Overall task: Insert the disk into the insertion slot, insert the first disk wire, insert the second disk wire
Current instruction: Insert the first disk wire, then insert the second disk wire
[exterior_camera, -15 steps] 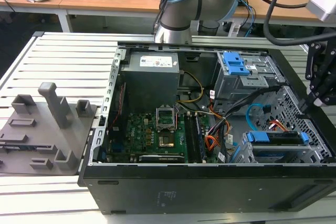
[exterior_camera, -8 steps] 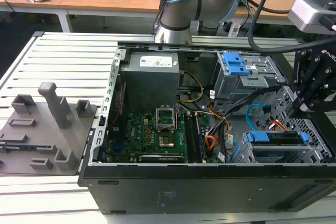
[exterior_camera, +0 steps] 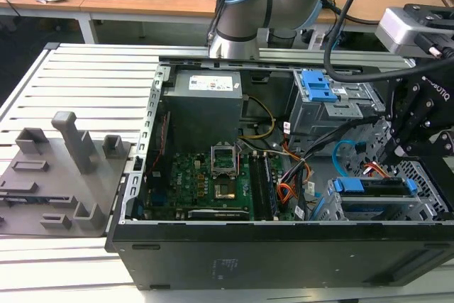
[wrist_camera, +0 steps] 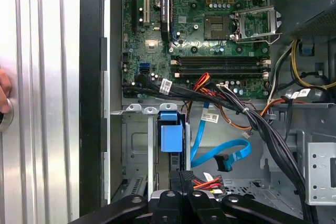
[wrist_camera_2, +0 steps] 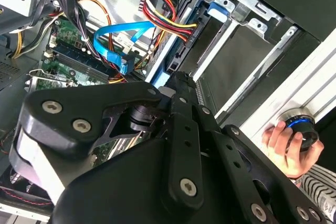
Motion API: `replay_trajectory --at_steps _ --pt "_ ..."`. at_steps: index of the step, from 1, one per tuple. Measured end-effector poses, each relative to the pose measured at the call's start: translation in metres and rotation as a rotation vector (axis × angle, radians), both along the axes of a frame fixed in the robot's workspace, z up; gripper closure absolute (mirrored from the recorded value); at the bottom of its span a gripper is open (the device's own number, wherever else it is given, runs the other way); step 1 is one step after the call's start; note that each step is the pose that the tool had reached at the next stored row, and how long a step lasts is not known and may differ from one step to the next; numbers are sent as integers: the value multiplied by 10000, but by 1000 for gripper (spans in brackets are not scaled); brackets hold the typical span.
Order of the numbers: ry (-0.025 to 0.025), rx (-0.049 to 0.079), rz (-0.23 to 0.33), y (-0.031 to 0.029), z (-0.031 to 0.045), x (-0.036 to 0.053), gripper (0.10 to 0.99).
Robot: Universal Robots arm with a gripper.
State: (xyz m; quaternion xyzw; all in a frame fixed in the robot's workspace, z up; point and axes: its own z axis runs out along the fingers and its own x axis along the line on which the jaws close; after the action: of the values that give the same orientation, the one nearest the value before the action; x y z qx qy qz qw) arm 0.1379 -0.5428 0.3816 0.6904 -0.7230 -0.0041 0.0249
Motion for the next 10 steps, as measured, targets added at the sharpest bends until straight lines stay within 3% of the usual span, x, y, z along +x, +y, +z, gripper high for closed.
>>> replay_trajectory --at_steps 10 --pt "0 0 0 0 0 -5 973"
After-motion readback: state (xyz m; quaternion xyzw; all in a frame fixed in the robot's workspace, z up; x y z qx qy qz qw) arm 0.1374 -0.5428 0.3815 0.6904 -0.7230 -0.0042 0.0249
